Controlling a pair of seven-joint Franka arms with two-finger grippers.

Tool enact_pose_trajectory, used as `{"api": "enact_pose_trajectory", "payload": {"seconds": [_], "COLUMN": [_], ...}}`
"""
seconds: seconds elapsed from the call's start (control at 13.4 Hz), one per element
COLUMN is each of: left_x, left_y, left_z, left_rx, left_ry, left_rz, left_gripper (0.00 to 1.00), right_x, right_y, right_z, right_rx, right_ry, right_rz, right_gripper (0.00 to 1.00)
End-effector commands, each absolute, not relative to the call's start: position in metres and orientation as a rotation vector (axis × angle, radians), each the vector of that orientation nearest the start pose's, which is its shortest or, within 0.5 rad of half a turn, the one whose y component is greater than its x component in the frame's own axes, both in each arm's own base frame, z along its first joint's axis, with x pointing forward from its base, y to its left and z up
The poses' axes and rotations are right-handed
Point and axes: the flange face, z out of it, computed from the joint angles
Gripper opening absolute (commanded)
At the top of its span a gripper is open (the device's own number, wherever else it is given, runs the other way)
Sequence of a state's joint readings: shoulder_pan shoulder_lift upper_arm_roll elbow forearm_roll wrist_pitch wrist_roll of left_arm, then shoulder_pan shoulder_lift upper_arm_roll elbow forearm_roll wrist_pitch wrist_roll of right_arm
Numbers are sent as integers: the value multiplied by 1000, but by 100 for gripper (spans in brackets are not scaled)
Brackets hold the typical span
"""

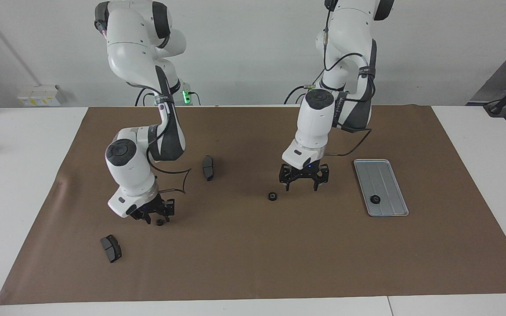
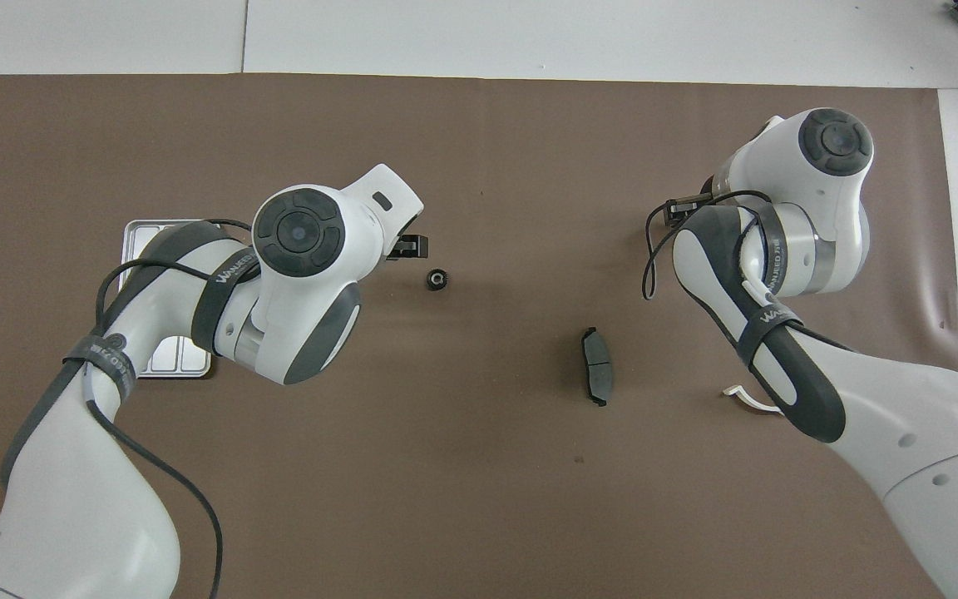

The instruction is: Pick bearing gear from pile to tray

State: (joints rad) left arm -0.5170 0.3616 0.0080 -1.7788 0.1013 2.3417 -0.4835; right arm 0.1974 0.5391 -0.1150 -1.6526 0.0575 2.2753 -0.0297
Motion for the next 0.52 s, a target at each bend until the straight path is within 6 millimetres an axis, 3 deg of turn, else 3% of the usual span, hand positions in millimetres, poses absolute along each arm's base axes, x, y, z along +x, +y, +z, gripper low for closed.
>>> {"api": "enact_pose_trajectory", "payload": {"seconds": [0.0,0.15,0.45], "left_x": [597,603,601], "left_y": [-349,-367,-373], "left_z": [366,350,344], "left_rx": [-3135,-3141,-3164], "left_ry": [91,83,97], "left_rz": [-346,-352,-400], "left_gripper": [100,100,100], "right_x": [688,686,681], "right_y": [62,60,60], "right_z": [298,293,284], "right_rx": [-3127,-3128,-3130], "right_ry": [-165,-169,-170], "right_rz": [-152,-145,-121], "right_gripper": [50,49,48]}}
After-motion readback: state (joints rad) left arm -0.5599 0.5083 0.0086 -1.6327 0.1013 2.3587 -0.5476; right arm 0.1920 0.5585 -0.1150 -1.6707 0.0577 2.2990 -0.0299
